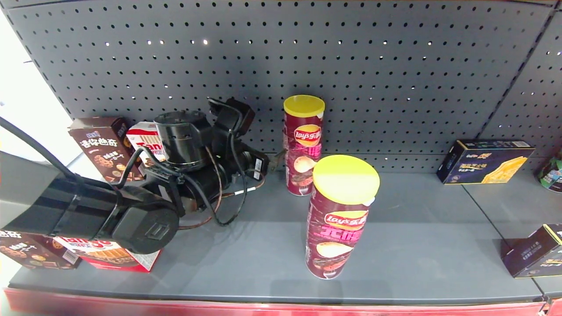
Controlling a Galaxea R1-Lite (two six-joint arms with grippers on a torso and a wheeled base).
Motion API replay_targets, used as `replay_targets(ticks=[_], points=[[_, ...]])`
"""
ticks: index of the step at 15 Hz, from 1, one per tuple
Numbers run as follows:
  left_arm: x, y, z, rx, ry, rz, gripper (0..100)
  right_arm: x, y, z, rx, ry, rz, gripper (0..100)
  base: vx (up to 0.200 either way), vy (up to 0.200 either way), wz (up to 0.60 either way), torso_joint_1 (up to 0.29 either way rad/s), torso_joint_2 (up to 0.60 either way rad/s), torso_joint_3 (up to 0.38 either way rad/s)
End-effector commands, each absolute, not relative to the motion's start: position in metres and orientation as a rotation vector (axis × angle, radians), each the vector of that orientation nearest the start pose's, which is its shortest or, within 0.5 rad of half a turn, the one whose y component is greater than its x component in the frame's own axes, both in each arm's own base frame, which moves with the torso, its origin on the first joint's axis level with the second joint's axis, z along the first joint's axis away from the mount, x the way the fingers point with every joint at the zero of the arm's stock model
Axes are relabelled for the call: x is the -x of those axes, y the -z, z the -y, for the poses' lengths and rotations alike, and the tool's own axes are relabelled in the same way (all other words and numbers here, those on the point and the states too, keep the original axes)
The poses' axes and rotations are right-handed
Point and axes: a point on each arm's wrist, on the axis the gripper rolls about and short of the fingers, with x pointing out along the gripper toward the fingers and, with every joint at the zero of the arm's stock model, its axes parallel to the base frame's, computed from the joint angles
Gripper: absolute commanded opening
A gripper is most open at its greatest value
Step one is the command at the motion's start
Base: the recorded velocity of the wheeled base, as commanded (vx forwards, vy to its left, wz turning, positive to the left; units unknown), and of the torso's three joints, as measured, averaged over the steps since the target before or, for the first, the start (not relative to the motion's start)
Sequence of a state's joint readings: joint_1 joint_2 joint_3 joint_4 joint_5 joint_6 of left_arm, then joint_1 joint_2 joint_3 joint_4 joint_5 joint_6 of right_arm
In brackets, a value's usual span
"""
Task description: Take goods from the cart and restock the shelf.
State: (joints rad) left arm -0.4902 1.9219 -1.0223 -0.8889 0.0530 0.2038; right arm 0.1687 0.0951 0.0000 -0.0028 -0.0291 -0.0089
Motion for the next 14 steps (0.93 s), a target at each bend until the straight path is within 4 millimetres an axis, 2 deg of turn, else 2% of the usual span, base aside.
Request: replay_targets(ticks=[1, 4, 8, 13, 14], points=[[-0.336, -0.188, 0.177, -0.204, 0.434, 0.032, 100, 0.015, -0.078, 0.003, 0.018, -0.14, -0.093, 100, 0.0, 0.0, 0.0, 0.0, 0.0, 0.0], [-0.339, -0.186, 0.178, -0.204, 0.426, 0.032, 100, 0.015, -0.078, 0.003, 0.019, -0.141, -0.093, 100, 0.0, 0.0, 0.0, 0.0, 0.0, 0.0], [-0.328, -0.182, 0.171, -0.215, 0.398, 0.001, 100, 0.015, -0.078, 0.003, 0.018, -0.14, -0.093, 100, 0.0, 0.0, 0.0, 0.0, 0.0, 0.0], [-0.33, -0.179, 0.168, -0.219, 0.38, -0.01, 100, 0.015, -0.078, 0.003, 0.018, -0.14, -0.093, 100, 0.0, 0.0, 0.0, 0.0, 0.0, 0.0], [-0.332, -0.172, 0.171, -0.223, 0.384, -0.027, 100, 0.015, -0.078, 0.003, 0.018, -0.14, -0.093, 100, 0.0, 0.0, 0.0, 0.0, 0.0, 0.0]])
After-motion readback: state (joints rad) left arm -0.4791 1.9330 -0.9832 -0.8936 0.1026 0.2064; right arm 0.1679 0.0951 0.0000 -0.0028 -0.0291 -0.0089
